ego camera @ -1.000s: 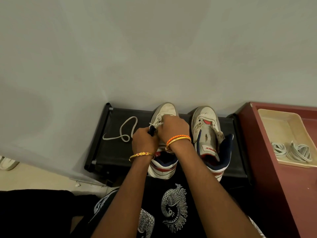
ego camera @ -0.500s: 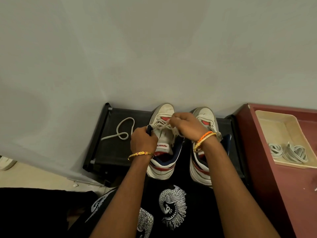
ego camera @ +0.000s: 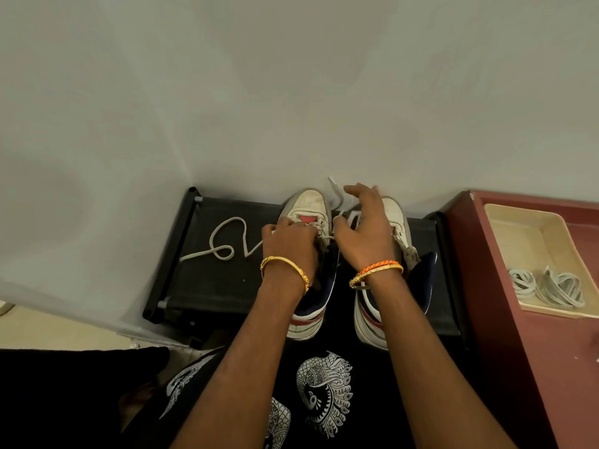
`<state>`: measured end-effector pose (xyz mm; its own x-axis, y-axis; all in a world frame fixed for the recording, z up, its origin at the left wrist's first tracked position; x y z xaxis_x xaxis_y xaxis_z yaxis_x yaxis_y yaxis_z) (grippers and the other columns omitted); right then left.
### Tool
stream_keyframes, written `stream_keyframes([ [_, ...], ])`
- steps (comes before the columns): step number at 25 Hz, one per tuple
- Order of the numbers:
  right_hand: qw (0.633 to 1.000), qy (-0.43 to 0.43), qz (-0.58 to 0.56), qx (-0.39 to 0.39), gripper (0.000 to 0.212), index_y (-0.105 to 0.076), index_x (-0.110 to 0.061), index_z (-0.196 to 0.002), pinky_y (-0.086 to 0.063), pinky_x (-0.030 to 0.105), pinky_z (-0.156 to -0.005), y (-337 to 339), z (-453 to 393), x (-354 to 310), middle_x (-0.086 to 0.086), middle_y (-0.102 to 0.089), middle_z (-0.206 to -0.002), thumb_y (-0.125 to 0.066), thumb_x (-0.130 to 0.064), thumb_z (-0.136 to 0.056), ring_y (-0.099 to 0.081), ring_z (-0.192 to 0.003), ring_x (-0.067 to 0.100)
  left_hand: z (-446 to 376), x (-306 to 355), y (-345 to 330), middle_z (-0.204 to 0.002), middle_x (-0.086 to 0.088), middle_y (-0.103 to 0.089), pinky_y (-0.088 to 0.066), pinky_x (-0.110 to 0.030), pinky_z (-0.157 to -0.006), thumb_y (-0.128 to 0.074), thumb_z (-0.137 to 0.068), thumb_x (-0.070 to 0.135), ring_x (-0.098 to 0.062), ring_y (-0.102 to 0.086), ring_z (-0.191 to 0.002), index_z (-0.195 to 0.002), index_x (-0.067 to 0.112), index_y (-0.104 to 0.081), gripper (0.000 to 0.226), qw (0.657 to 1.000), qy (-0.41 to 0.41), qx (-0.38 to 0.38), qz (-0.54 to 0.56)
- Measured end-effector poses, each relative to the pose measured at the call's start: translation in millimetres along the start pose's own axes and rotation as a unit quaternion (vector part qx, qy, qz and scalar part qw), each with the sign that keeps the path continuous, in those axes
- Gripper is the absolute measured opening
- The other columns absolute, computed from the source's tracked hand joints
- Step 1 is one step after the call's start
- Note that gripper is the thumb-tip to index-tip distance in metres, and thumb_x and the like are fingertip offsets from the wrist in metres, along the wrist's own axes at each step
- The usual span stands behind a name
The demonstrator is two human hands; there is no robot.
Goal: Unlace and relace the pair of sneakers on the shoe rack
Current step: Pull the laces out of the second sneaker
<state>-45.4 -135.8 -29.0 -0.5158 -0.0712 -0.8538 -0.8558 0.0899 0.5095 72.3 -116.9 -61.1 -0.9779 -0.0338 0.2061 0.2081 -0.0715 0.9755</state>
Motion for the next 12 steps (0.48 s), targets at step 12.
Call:
stream_keyframes([
  [12,0.960,-0.122,0.236,-0.090,0.026,-0.062,-0.005,-0.105,-0.045,0.032,-0.075,-39.3,19.7,29.0,0.017,-0.063,-0.107,-0.049,-0.023,-0.092,-0.059,-0.099,0.032,-4.5,-5.7,-14.9,-0.152,-0.006,-0.018,-0.027,-0.047,-0.108,-0.047,-0.096,0.037,-0.029,-0.017,-0.138,-0.132,0.032,-0.051,0.037,0.997,0.001,-0.067,-0.040],
])
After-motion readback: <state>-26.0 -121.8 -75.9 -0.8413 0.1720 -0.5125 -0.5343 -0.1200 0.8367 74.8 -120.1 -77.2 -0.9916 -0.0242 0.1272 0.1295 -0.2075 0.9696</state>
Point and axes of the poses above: each hand's wrist, its own z-axis away from the middle knuckle, its own y-axis out of the back of the hand, x = y × z, the point moved 10 cm from there along -z, towards the middle knuckle
